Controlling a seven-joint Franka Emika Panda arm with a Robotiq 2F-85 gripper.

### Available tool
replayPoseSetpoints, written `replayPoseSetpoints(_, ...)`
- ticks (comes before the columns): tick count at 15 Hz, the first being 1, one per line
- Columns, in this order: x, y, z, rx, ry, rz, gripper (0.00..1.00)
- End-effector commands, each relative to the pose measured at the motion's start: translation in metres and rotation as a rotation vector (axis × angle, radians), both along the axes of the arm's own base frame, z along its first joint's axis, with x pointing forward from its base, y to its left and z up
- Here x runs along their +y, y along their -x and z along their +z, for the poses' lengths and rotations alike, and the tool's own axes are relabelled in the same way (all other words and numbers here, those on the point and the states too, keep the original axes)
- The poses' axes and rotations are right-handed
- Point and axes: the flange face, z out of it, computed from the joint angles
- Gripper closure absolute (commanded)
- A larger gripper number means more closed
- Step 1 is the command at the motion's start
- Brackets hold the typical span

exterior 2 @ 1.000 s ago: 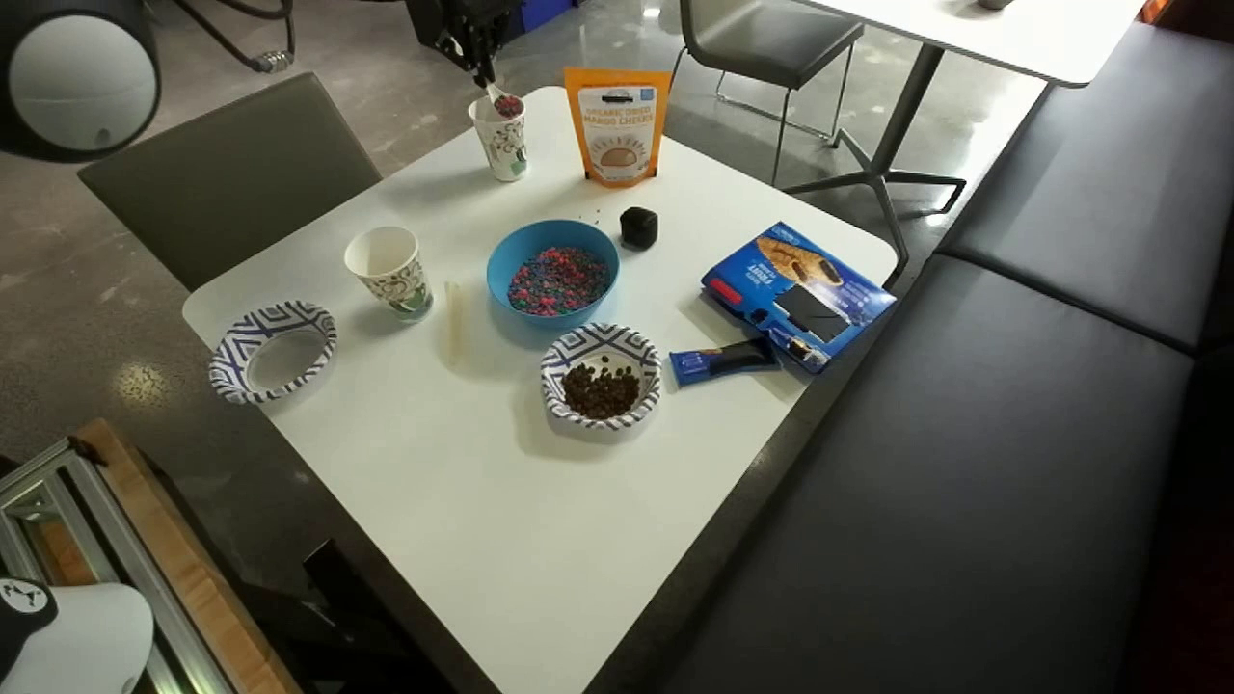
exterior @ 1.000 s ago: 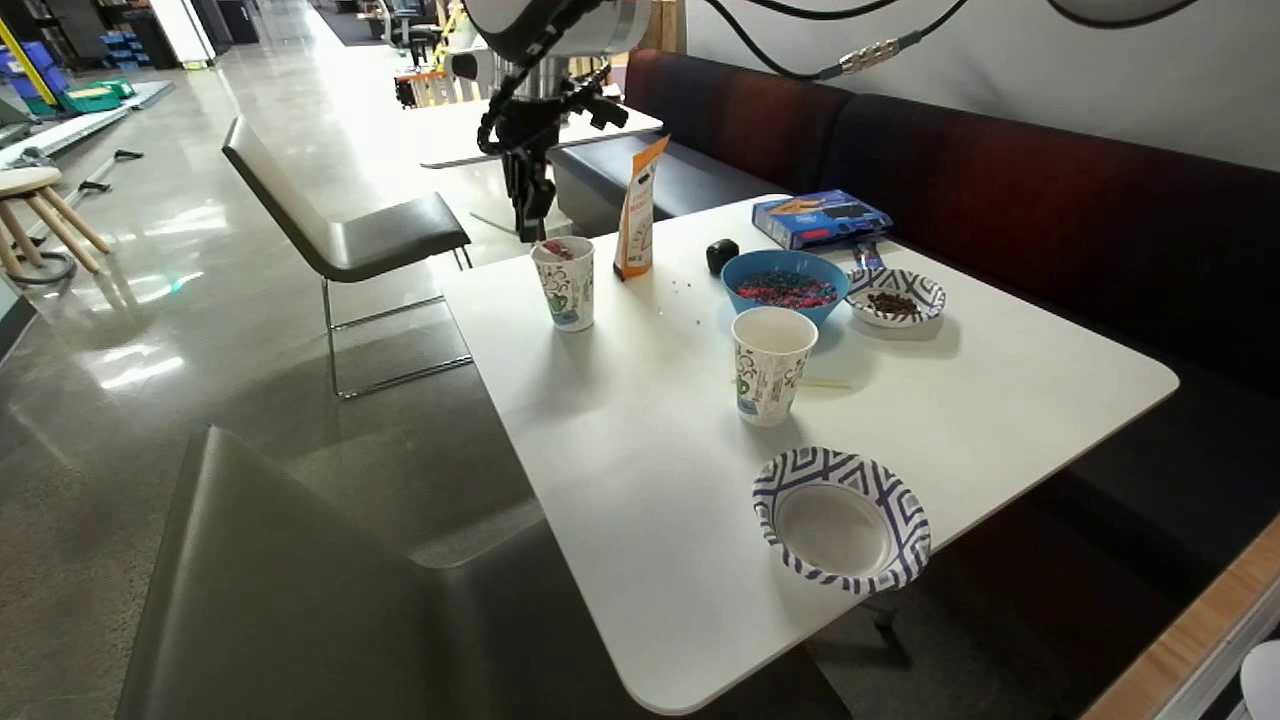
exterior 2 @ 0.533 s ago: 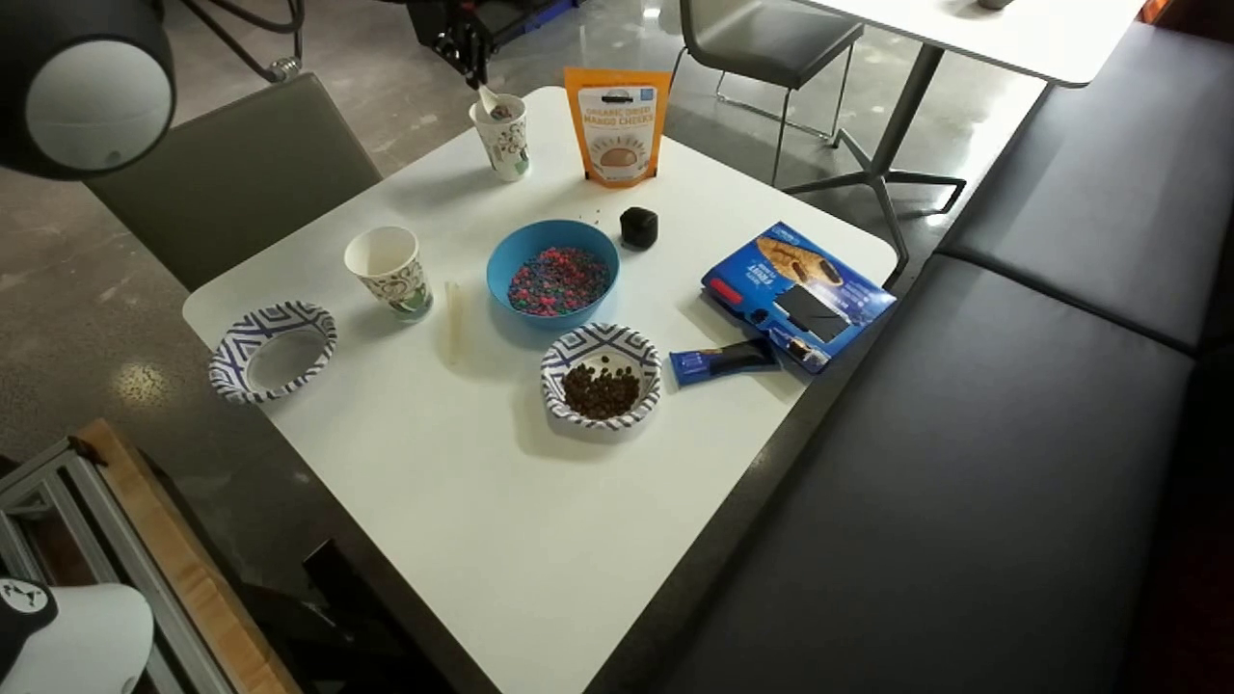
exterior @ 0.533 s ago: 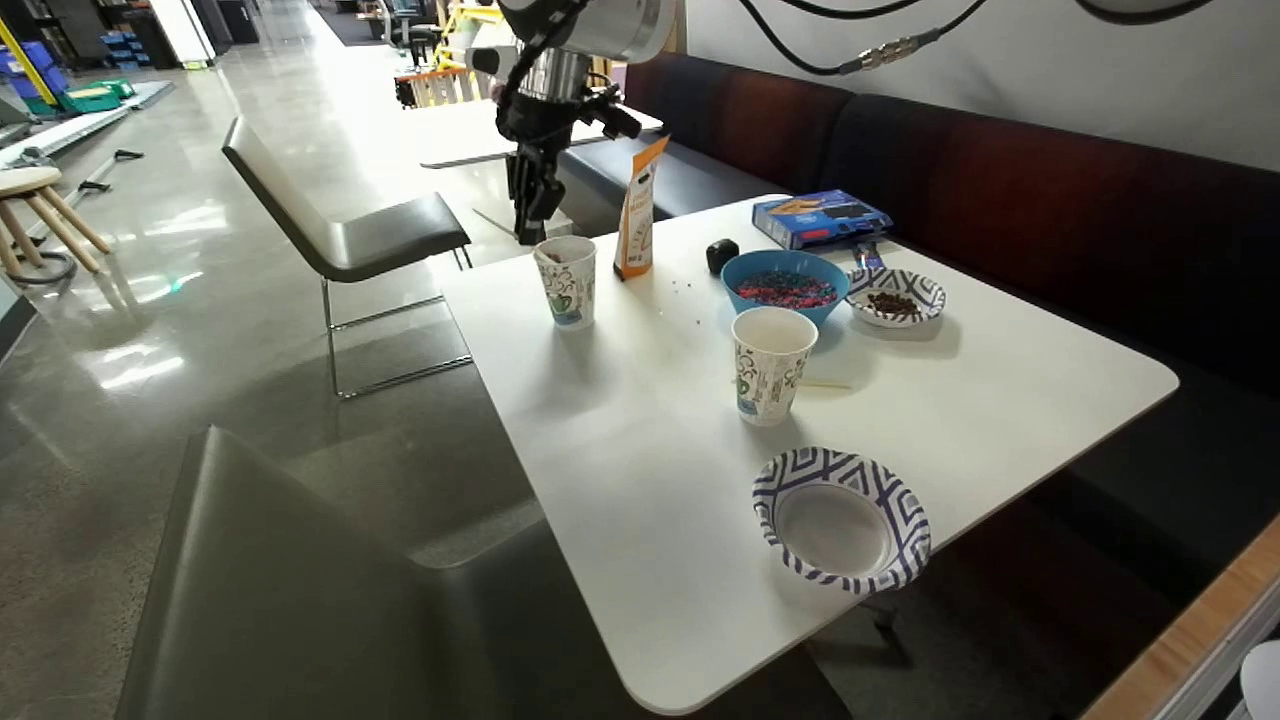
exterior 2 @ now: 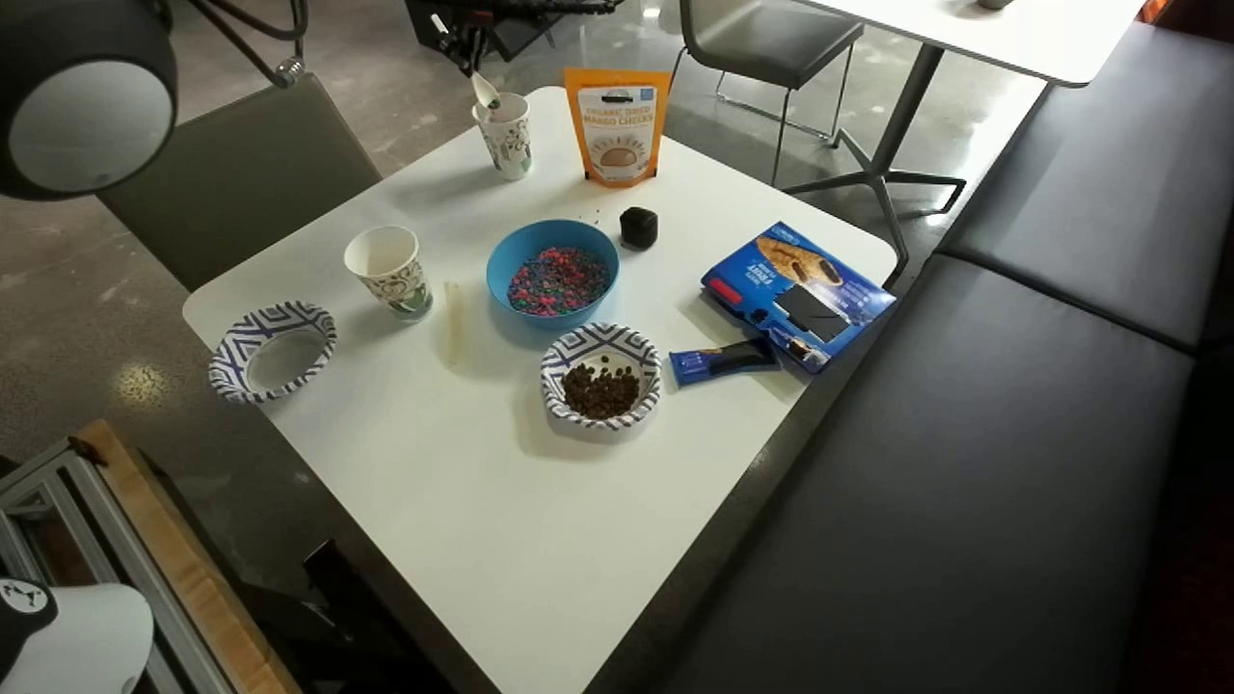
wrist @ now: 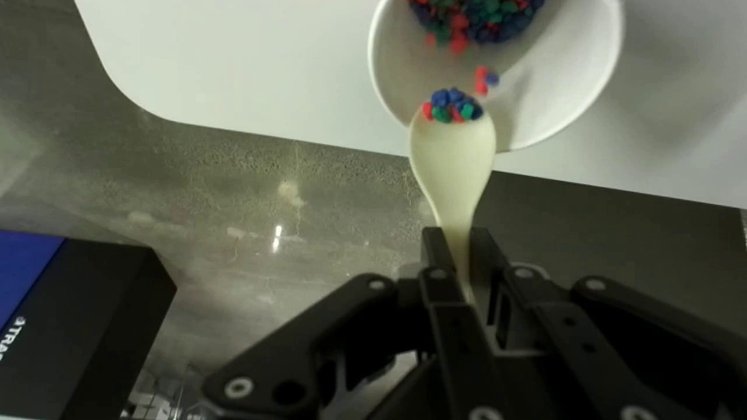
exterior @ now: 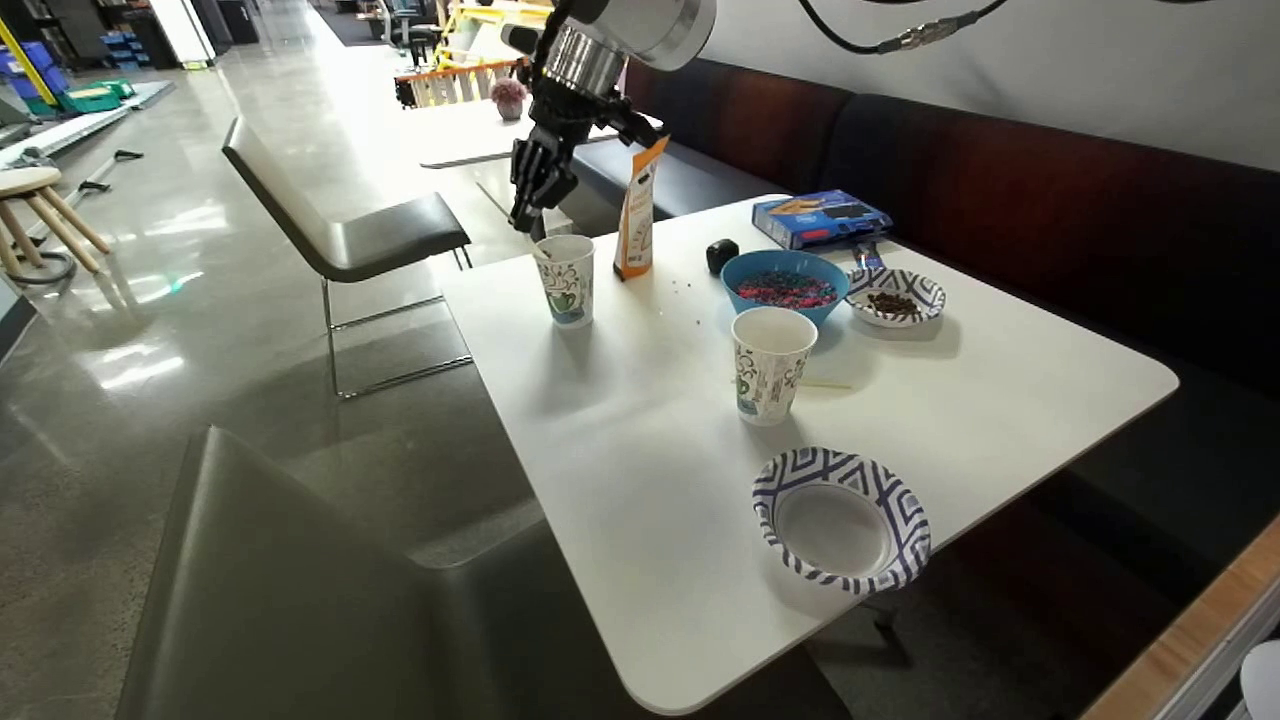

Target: Use the plastic spoon to put some of the contents of the blue bowl into the paper cup next to the orange packet

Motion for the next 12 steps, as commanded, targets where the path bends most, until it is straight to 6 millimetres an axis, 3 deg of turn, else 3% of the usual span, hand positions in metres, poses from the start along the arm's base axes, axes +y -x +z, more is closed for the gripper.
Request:
replayPoseSetpoints(1, -0.013, 0.014, 0.001, -0.015, -0.080, 0.033, 0.96)
replayPoseSetpoints(7, -0.019, 0.028, 0.008, -0.084, -0.073, 0.045, 0.96)
replayPoseSetpoints(12, 0.009, 0.059, 0.041, -0.128, 0.059, 0.047, 0.96)
